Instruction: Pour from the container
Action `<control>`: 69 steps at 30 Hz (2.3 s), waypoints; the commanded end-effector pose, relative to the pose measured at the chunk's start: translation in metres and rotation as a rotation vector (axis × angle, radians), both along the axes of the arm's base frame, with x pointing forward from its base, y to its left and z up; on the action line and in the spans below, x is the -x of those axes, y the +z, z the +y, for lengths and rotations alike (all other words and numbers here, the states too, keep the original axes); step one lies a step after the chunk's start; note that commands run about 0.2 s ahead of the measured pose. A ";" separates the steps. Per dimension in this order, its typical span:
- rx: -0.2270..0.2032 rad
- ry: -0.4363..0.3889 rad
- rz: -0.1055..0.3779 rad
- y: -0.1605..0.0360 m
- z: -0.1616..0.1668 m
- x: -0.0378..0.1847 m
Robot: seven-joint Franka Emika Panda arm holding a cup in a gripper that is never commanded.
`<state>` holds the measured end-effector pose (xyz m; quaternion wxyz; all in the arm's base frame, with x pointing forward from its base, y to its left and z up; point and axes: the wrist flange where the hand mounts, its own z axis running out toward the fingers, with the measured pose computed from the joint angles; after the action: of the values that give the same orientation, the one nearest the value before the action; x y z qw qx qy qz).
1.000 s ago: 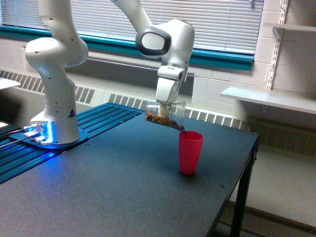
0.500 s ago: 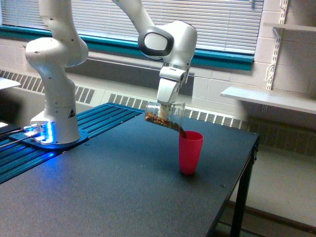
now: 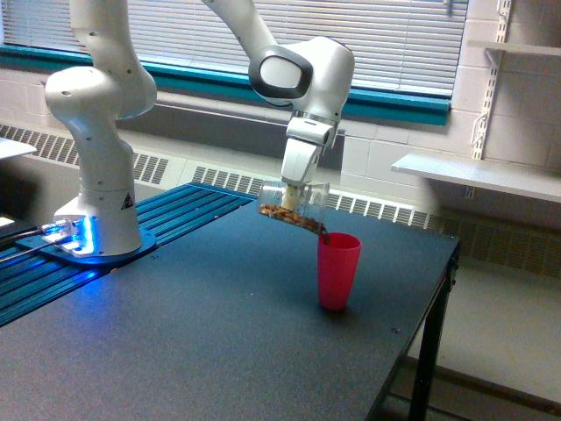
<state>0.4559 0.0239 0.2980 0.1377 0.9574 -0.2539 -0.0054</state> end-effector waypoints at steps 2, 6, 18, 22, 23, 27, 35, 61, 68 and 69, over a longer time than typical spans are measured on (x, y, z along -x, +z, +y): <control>0.011 0.014 0.016 0.002 -0.002 -0.004; 0.014 0.012 0.025 0.002 -0.004 -0.004; 0.039 0.014 0.065 -0.001 -0.011 -0.005; 0.043 0.014 0.071 -0.001 -0.011 -0.007; 0.045 0.015 0.073 -0.001 -0.012 -0.007; 0.046 0.018 0.075 0.000 -0.010 -0.009; 0.050 0.031 0.075 0.001 -0.004 -0.015; 0.073 0.072 0.097 0.006 0.013 -0.023; 0.069 0.074 0.081 0.006 0.016 -0.026; 0.069 0.074 0.079 0.006 0.016 -0.026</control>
<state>0.4795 0.0355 0.3017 0.1803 0.9581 -0.2195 -0.0363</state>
